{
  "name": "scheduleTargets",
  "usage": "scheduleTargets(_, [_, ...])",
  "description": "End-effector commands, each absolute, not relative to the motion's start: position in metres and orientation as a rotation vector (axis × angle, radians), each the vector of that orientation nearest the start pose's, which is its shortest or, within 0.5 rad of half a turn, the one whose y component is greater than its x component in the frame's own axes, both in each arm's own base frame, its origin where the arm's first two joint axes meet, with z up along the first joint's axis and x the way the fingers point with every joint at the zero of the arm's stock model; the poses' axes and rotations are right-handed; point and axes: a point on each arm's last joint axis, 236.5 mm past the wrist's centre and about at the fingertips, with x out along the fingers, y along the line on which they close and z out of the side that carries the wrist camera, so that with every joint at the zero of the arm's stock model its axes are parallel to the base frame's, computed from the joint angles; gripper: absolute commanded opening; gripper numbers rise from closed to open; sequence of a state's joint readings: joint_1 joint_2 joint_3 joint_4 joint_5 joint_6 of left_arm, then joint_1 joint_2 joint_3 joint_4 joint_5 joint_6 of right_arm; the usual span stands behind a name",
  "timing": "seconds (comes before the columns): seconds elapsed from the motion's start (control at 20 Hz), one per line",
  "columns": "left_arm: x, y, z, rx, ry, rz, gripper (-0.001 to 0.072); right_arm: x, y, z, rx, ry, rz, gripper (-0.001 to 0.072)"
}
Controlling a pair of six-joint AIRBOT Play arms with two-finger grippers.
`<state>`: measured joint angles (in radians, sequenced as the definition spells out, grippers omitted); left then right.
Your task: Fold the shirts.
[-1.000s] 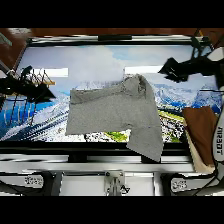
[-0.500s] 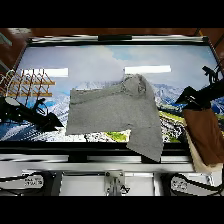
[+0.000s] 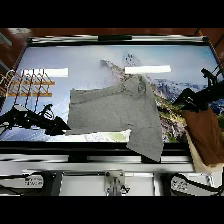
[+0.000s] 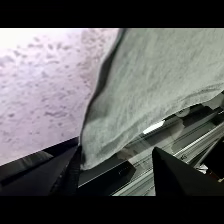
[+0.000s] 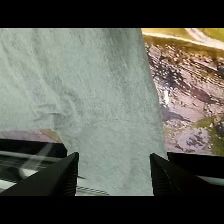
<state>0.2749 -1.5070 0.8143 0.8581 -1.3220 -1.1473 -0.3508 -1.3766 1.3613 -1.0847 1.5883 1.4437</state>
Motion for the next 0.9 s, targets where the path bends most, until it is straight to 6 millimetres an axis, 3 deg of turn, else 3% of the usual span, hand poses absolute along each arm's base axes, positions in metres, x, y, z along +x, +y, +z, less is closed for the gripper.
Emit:
scheduleTargets(0.0, [0.282, -0.09, -0.106, -0.73, 1.641, -0.456, 0.0497, 0.352, -0.01, 0.052, 0.551, 1.447, 0.204, 0.0555])
scheduleTargets(0.1, [0.278, -0.098, -0.11, -0.715, 1.663, -0.472, 0.0478, 0.351, -0.011, 0.052, 0.558, 1.452, 0.193, 0.0555])
scheduleTargets(0.2, [0.275, -0.103, -0.113, -0.723, 1.686, -0.474, 0.0208, 0.349, -0.016, 0.048, 0.545, 1.467, 0.163, 0.0578])
scheduleTargets(0.3, [0.271, -0.104, -0.108, -0.718, 1.698, -0.514, 0.003, 0.336, -0.027, 0.036, 0.516, 1.524, 0.114, 0.0584])
scheduleTargets(0.55, [0.28, -0.092, -0.087, -0.71, 1.653, -0.57, 0.003, 0.289, -0.016, -0.028, 0.575, 1.693, 0.104, 0.0584])
scheduleTargets(0.85, [0.282, -0.093, -0.073, -0.676, 1.625, -0.632, 0.003, 0.306, -0.005, -0.074, 0.646, 1.678, 0.102, 0.0581])
